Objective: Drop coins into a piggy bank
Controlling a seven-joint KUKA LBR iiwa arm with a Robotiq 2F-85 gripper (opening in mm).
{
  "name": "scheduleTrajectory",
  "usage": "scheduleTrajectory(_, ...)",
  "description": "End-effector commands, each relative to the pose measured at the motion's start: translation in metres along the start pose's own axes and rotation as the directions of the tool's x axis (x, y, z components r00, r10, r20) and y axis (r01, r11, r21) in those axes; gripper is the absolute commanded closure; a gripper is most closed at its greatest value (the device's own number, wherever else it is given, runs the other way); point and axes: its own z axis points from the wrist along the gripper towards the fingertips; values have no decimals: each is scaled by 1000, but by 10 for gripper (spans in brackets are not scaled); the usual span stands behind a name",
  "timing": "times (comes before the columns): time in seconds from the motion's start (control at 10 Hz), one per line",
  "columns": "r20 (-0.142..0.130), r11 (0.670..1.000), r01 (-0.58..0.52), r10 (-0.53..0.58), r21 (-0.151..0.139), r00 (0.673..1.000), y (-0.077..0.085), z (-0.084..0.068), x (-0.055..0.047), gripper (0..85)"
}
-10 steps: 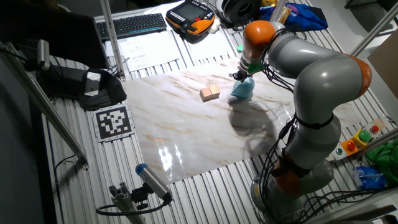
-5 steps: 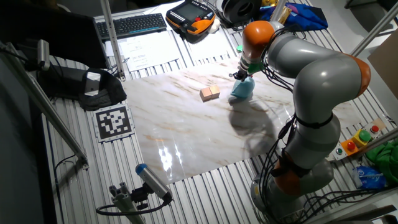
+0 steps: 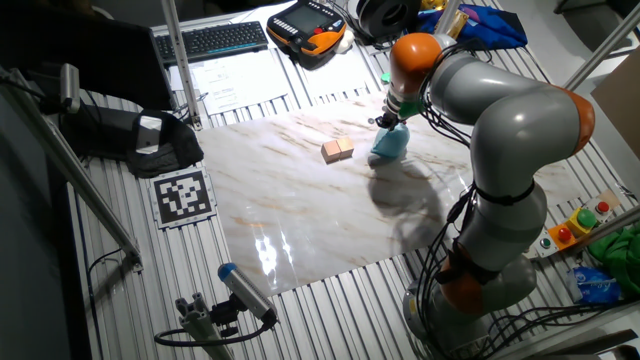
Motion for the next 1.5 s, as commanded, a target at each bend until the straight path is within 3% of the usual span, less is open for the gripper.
scheduleTrajectory(0.0, 0, 1000, 0, 0, 0, 1000, 0, 0, 0, 850)
scheduleTrajectory(1.4, 7, 1000, -1, 0, 28, 1000, 1, 5, -2, 850)
